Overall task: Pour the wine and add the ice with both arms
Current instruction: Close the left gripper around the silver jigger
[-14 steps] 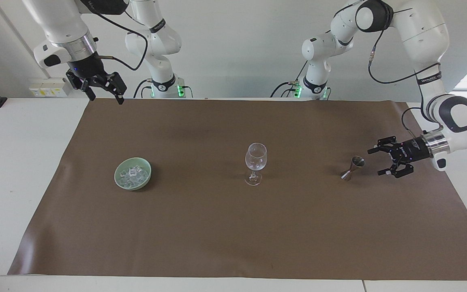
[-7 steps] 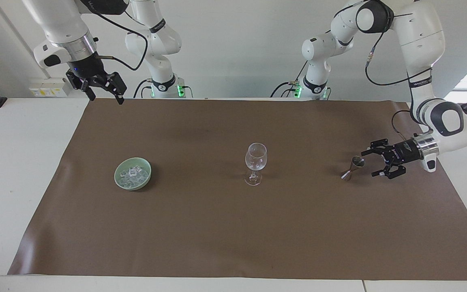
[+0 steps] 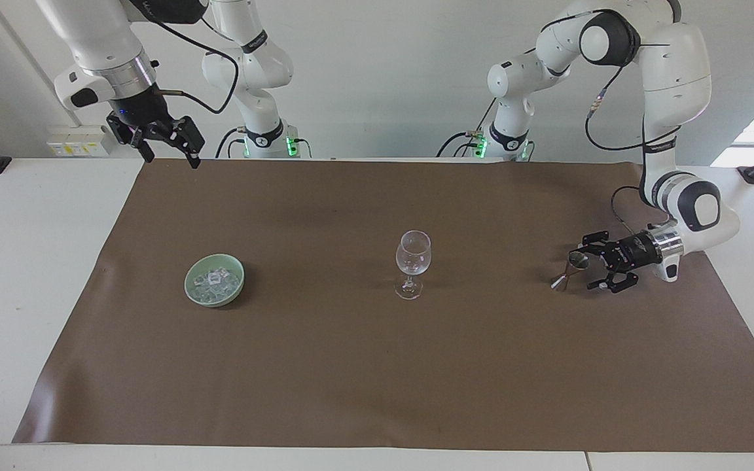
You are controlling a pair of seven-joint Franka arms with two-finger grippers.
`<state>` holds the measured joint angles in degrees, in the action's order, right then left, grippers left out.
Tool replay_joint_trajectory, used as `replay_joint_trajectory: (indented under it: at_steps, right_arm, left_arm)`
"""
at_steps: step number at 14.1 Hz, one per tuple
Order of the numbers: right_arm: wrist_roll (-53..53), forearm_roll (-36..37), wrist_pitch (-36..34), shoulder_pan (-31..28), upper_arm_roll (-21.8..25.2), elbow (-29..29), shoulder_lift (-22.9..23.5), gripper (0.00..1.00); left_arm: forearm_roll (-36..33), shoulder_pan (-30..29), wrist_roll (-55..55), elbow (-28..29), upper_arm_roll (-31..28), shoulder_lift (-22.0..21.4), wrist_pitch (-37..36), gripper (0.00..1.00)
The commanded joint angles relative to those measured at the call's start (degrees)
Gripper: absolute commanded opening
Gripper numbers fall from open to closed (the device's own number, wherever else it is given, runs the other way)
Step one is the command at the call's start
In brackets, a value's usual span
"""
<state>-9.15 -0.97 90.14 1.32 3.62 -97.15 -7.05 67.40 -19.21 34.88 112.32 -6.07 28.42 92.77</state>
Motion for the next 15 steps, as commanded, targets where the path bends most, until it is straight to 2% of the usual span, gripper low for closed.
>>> replay_joint_trajectory:
  at_steps: [1, 8, 15]
  right_arm:
    - [0.19, -0.61, 0.39, -0.44, -0.2, -1.47, -1.39, 1.0]
    - [0.19, -0.61, 0.39, -0.35, -0.2, -1.47, -1.39, 1.0]
    - [0.1, -0.61, 0.39, -0.44, -0.11, -1.47, -1.39, 1.0]
  left_arm:
    - [3.95, -0.57, -1.83, 3.25, 0.27, -0.65, 0.75, 1.0]
    - [9.58, -0.39, -2.71, 6.42, 0.36, -0.74, 0.22, 1.0]
    - [11.17, -0.22, -4.9, 6.95, 0.36, -0.74, -1.44, 1.0]
